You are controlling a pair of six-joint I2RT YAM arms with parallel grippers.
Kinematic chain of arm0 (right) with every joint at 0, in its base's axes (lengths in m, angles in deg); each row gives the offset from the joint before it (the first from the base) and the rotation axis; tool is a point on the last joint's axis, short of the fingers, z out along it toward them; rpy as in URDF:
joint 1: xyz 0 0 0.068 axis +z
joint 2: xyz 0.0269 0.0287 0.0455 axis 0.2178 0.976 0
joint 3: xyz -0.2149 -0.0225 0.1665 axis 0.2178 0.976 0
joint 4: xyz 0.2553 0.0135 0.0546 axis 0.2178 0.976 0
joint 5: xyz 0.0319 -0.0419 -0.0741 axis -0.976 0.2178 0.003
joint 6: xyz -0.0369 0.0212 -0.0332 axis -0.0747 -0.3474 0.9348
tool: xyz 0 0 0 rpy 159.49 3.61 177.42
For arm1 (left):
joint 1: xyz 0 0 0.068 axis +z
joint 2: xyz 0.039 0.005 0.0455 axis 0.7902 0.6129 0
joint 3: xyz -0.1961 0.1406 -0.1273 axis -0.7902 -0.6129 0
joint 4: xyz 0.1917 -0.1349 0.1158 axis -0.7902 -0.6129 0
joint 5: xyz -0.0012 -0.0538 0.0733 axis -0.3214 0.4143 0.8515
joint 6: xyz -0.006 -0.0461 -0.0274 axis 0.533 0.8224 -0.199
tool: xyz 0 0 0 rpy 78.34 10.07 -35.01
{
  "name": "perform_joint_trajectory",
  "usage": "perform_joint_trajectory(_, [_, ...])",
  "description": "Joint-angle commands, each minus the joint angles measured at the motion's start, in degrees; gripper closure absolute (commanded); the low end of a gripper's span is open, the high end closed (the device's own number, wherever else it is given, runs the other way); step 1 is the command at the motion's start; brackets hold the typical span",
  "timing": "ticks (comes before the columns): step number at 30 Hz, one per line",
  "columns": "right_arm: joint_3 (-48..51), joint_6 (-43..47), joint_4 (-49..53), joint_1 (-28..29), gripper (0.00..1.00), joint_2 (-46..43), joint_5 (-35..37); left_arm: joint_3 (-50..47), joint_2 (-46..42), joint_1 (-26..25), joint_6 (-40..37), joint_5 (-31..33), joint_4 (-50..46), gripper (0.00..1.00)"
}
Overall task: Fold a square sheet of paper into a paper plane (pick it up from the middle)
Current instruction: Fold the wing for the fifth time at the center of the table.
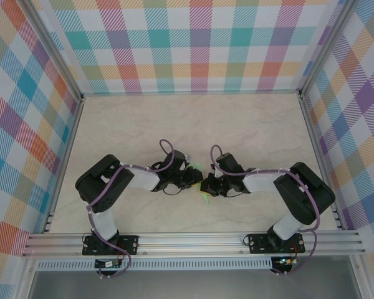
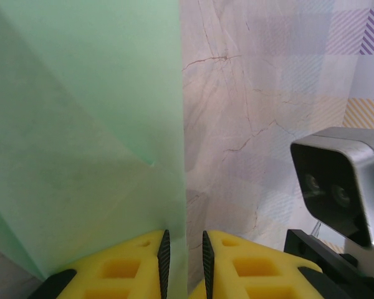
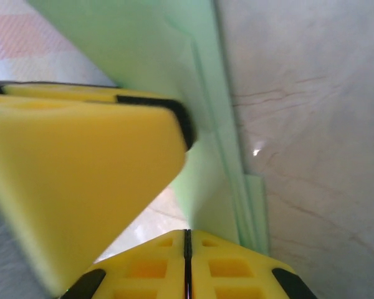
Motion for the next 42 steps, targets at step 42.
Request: perform_joint_trajectory(42, [2.32, 6.05, 10.44, 0.30, 0.95, 4.36, 3.04, 2.83, -3.03, 0.15, -5.32, 7.61, -7.55, 0.69])
